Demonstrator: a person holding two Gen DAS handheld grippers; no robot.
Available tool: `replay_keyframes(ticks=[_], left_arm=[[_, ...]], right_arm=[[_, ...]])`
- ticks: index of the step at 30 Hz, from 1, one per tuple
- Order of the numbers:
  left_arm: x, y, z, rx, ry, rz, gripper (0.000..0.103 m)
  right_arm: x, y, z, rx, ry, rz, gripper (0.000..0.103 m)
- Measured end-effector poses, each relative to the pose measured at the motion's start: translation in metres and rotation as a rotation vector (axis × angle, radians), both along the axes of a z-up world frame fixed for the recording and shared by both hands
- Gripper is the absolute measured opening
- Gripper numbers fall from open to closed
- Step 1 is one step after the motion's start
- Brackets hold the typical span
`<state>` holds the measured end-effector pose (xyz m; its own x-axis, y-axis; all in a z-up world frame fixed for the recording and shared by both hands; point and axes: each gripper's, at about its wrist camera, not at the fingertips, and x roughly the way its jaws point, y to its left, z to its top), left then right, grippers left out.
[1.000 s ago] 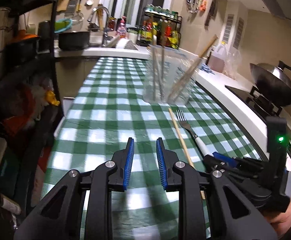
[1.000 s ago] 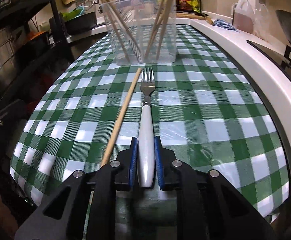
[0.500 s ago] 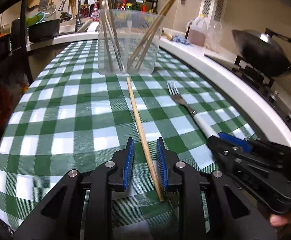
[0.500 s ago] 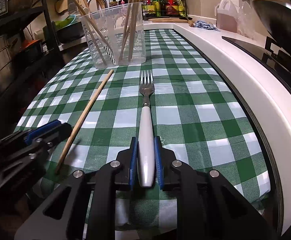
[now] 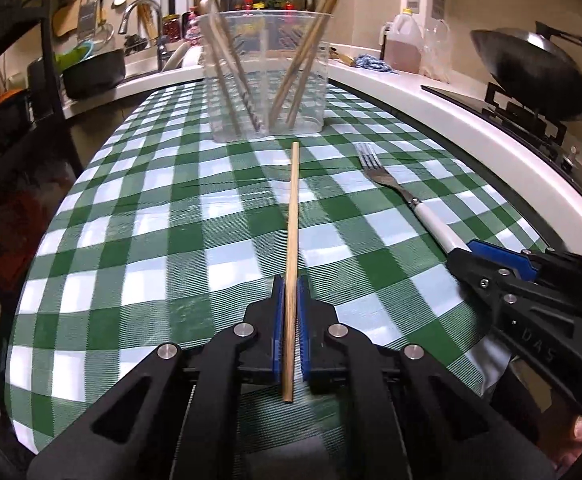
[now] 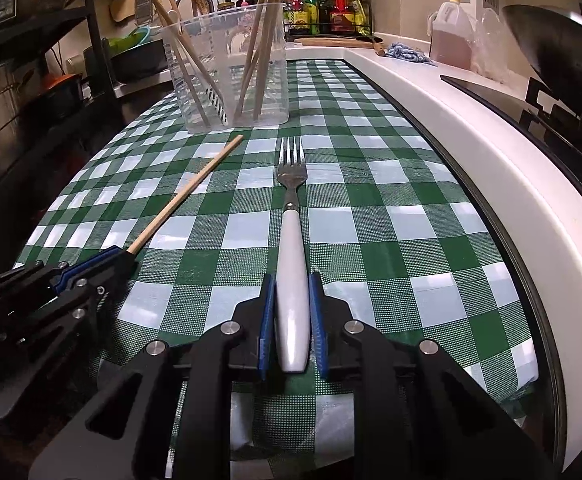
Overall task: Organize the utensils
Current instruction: 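Close the right tool on the white-handled fork while the left tool grasps the last chopstick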
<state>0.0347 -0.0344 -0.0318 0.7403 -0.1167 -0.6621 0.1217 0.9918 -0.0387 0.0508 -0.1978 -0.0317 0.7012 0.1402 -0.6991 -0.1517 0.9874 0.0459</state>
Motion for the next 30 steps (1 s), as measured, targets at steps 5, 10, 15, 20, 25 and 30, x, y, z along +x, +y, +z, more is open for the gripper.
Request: replay_keyframes(ticks=[5,10,15,20,25,30], left_arm=[[-0.009,0.019,0.003,-0.028,0.002,0.033,0.006],[-0.012,0.027,-0.001,-0.035,0.024,0.054,0.007],[-0.010,0.029,-0.003,-0.044,0.023,0.071,0.007],[-0.010,0.026,-0.004,-0.032,0.009,0.072,0.007],[-0.011,0.025,-0.005,-0.028,0.000,0.072,0.007],[-0.012,0.026,-0.004,-0.029,0.000,0.074,0.007]], right_arm=[[-0.001,0.003,0.003,0.003,-0.004,0.001,0.018],[-0.003,0.004,-0.001,0.006,0.004,0.002,0.018],[-0.005,0.002,-0.001,0.003,0.001,0.006,0.018],[-0.006,0.002,-0.002,-0.001,-0.008,0.011,0.018],[-0.006,0.002,-0.002,0.003,-0.013,0.010,0.018],[-0.007,0.002,-0.002,0.006,-0.013,0.011,0.018]])
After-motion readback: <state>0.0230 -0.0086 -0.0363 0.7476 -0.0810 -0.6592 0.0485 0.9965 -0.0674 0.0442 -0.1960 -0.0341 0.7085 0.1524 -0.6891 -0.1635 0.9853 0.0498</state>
